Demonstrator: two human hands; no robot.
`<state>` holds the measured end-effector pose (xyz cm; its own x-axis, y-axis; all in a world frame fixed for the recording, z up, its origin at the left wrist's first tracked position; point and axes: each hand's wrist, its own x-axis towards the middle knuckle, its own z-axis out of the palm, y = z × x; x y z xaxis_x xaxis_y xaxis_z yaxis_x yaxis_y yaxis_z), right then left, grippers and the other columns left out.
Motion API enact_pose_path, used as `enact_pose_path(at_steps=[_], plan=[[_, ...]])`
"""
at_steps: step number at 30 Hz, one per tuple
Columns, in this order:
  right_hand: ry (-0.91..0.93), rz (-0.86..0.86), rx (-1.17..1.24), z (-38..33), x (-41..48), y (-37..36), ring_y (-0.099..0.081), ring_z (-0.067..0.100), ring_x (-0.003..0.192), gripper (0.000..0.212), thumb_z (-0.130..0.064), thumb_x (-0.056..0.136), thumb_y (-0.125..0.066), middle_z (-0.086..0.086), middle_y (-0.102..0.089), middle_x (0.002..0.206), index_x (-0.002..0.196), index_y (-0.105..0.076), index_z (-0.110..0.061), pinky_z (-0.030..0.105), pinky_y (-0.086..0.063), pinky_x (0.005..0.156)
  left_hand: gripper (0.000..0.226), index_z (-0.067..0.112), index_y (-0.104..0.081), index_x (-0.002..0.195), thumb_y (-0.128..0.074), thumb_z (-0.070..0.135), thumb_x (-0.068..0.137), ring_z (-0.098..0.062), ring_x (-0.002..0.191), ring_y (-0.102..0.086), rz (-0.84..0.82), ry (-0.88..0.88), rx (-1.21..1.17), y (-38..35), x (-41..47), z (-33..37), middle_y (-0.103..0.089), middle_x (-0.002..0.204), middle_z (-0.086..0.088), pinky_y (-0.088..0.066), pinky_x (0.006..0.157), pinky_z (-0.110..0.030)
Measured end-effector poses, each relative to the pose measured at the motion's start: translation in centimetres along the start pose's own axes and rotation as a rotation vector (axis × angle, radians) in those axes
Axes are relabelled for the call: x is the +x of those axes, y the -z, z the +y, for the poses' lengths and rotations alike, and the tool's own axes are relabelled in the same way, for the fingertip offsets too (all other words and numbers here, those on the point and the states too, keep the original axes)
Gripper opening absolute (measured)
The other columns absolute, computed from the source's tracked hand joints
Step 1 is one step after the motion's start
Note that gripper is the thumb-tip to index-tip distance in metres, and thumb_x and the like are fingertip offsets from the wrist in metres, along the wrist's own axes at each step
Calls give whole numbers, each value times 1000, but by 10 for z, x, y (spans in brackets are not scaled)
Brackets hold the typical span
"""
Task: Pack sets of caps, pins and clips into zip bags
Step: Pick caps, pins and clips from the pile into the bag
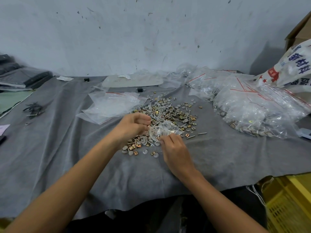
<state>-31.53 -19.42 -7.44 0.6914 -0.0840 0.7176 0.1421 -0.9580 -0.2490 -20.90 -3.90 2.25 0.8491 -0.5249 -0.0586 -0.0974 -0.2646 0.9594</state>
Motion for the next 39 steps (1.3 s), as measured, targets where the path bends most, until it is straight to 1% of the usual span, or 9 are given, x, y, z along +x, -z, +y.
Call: enact_pose_path(at_steps=[4,7,11,14,17,20,30,34,39], plan=[[2,-6,-1,1,-1,-1,-55,23,82,3,-5,95,-69,7,-60,89,96,-67,-7,33,-50,69,17,25,-65,97,-64,8,96,-12,80,-63,140,-74,402,30,2,-9,-68,96,-1,-52,68,-25],[4,-6,4,1,0,-2,-55,22,81,1,-6,95,-68,6,-59,88,96,-67,-6,34,-52,67,10,26,-64,91,-70,18,92,-12,86,-65,9,-42,800,44,1,-15,-68,93,6,-54,78,-32],[4,-2,12,0,0,-1,-56,24,80,2,-5,94,-69,7,-60,87,95,-67,-6,35,-52,66,14,30,-63,80,-71,23,90,-2,80,-61,-109,-36,1046,39,-3,-22,-67,85,17,-47,68,-21],[-3,-19,23,-1,0,0,-55,23,81,2,-4,94,-68,7,-59,88,95,-67,-6,35,-52,67,7,18,-71,90,-71,25,88,-13,87,-67,-155,-10,1136,26,-3,-31,-74,90,6,-52,75,-30],[-6,-21,26,-1,0,1,-55,25,81,1,-5,95,-68,8,-60,88,95,-67,-6,37,-52,67,18,9,-67,87,-66,27,90,-25,85,-64,-109,-72,1292,16,-4,-36,-69,90,-8,-43,62,-32],[-7,-28,29,-1,1,1,-55,24,81,3,-4,94,-69,7,-60,88,95,-67,-6,36,-52,67,19,8,-63,83,-61,25,91,-27,83,-61,-55,-113,1326,15,-2,-41,-65,89,-10,-36,60,-31],[-21,-44,32,1,0,-1,-56,25,84,4,-3,94,-68,8,-60,91,97,-67,-6,37,-52,69,19,15,-69,106,-55,27,99,-25,104,-61,54,-285,1271,18,3,-65,-62,109,-5,-47,81,-37],[-14,-39,31,0,0,-1,-54,22,82,2,-5,95,-67,5,-59,90,96,-67,-7,33,-51,67,16,15,-62,103,-55,29,99,-26,103,-60,81,-270,1253,20,3,-70,-61,111,-5,-46,82,-37],[-19,-44,26,1,0,-1,-53,21,82,3,-5,95,-67,5,-59,89,97,-66,-7,33,-50,67,20,16,-72,100,-56,14,89,-27,97,-64,70,-258,1293,18,-2,-64,-72,101,-5,-45,75,-34]])
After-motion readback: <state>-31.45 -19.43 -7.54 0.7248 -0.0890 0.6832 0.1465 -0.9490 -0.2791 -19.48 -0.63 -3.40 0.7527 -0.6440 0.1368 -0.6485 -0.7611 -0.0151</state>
